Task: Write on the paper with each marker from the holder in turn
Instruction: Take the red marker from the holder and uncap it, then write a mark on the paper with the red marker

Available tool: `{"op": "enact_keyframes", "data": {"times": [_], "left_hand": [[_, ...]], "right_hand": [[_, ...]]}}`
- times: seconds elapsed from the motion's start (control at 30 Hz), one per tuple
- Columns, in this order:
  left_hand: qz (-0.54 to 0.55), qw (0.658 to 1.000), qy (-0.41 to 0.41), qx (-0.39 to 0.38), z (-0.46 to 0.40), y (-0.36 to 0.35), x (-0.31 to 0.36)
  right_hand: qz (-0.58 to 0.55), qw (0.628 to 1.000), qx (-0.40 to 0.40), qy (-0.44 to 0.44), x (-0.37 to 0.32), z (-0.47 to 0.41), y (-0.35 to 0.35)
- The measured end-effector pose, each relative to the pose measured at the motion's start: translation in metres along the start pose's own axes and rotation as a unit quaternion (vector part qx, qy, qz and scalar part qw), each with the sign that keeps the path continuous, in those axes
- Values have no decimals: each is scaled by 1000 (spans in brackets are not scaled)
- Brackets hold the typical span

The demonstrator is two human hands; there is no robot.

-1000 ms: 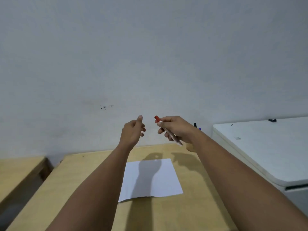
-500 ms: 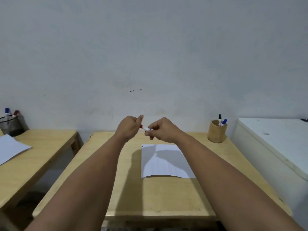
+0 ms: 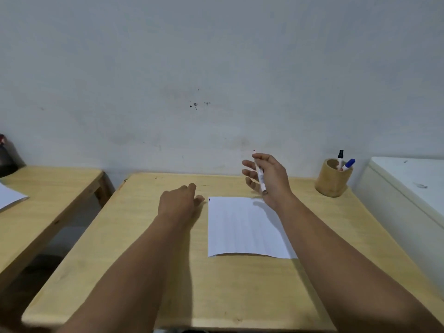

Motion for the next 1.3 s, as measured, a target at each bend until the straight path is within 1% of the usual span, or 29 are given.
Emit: {"op": "enact_keyframes", "data": {"times": [0.07, 0.1, 0.2, 0.3, 0.33, 0.37, 0.43, 0.47, 0.53, 0.57, 0.63, 0.73, 0.8, 0.93, 1.03, 1.1, 1.2, 1.3], "left_hand": [[8, 1000, -3, 6, 0, -7, 0], [11, 1000, -7, 15, 1, -9, 0], [41, 999, 2, 30, 3, -10, -3], [104, 993, 48, 14, 7, -6, -8], [116, 991, 59, 24, 10, -2, -9], [116, 990, 57, 52, 14, 1, -10], [119, 985, 35, 122, 26, 12, -9], [139, 980, 15, 144, 32, 18, -8], [170, 972, -47, 153, 46, 28, -6], [171, 972, -80, 142, 54, 32, -5], [172, 973, -133, 83, 70, 35, -2], [190, 971, -146, -4, 87, 31, -1], [182, 970, -157, -29, 93, 26, -2], [177, 970, -160, -40, 96, 16, -4], [181, 971, -153, -33, 96, 13, -5], [180, 972, -151, -25, 97, 12, -5], [160, 977, -142, -14, 99, 13, -5], [123, 987, -94, -33, 103, 15, -6]], "right_hand": [[-74, 996, 7, -45, 1, -6, 3], [-88, 995, 6, -50, 2, -8, 4], [-54, 998, -9, -27, 10, -13, 8], [-10, 1000, -15, 7, 18, -12, 8], [9, 1000, -6, 18, 20, -10, 7], [31, 999, 6, 30, 19, -7, 5], [83, 994, 42, 54, 21, -3, 1], [103, 991, 58, 66, 22, -1, 0], [121, 986, 70, 87, 27, 6, -3], [131, 984, 68, 96, 30, 9, -4], [170, 977, 55, 116, 36, 18, -7], [206, 967, 56, 142, 48, 25, -15], [219, 962, 50, 153, 58, 26, -21], [257, 956, 19, 141, 75, 25, -31], [298, 940, 16, 163, 89, 18, -40], [326, 933, 20, 149, 100, 12, -39], [312, 941, 26, 129, 114, 5, -32], [283, 952, 25, 111, 119, -1, -29]]}}
Point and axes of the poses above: each hand's wrist, its own z-axis away from the middle knuckle, its own y-axis out of the back of the hand, x = y × z, the point moved 1 cm from there along -z, towards the middle knuckle, and after that the axes turned 10 degrees about x, right-handed, at the moved point
